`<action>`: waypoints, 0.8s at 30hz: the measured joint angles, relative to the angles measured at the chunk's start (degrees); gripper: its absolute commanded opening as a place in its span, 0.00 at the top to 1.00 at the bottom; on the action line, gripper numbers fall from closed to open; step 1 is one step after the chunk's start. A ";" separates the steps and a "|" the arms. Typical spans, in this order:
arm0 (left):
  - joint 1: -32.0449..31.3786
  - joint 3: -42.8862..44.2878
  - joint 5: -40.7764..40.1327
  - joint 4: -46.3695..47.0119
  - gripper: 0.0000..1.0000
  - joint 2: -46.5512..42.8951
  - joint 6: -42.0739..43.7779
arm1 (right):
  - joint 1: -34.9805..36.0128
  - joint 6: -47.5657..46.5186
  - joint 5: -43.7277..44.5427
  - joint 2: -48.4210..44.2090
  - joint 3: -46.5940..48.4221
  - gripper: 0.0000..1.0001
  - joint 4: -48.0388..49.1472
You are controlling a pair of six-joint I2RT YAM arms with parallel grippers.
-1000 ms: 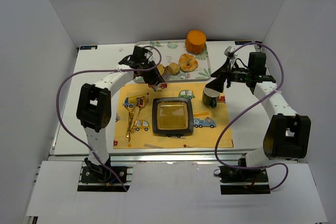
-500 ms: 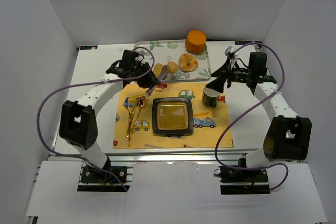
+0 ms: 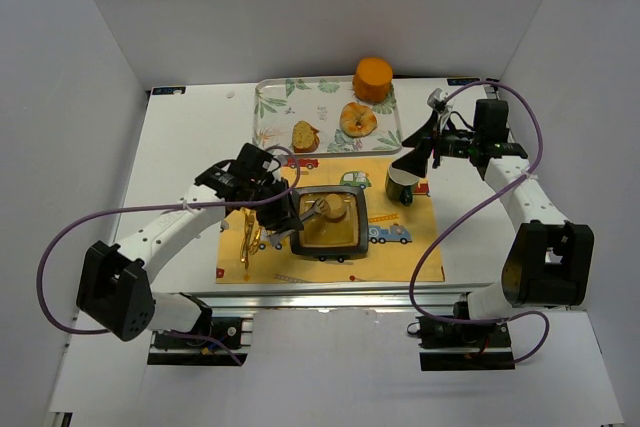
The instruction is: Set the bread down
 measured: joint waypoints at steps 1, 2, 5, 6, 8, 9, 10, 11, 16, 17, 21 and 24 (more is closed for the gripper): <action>-0.63 -0.59 -0.11 -0.35 0.92 0.02 -0.04 | 0.00 -0.02 -0.02 0.00 0.15 0.11 -0.20; -1.03 -0.98 -0.24 -0.70 0.82 0.02 -0.04 | 0.00 -0.04 -0.04 0.00 0.37 0.11 -0.44; -1.70 -1.07 -0.98 -0.98 0.64 -0.07 -0.24 | 0.00 -0.09 -0.11 0.00 0.98 0.11 -0.70; -1.75 -1.07 -1.25 -0.96 0.60 -0.15 -0.24 | 0.00 -0.07 -0.13 0.00 1.14 0.11 -0.83; -1.77 -1.07 -1.77 -1.05 0.58 -0.35 -0.57 | 0.00 -0.09 -0.15 0.00 1.18 0.11 -0.96; -1.77 -1.07 -2.14 -1.11 0.55 -0.52 -0.68 | 0.00 -0.07 -0.13 0.00 1.18 0.11 -1.11; -1.77 -1.07 -2.43 -1.16 0.54 -0.72 -0.66 | 0.00 -0.07 -0.13 0.00 1.18 0.11 -1.31; -1.77 -1.07 -2.73 -1.18 0.53 -1.05 -0.92 | 0.00 -0.09 -0.13 0.00 1.18 0.11 -1.42; -1.77 -1.07 -3.28 -1.09 0.52 -3.56 -1.92 | 0.00 -0.17 -0.15 0.00 1.18 0.11 -1.60; -1.77 -1.07 -3.34 -1.09 0.52 -4.07 -2.14 | 0.00 -0.20 -0.15 0.00 1.18 0.11 -1.64; -1.77 -0.52 -4.28 -1.44 0.52 -5.25 -2.67 | 0.00 -0.28 -0.20 0.00 1.18 0.11 -1.73; -1.77 0.35 -5.27 -2.01 0.52 -5.60 -2.86 | 0.00 -0.61 -0.35 0.00 1.18 0.11 -1.75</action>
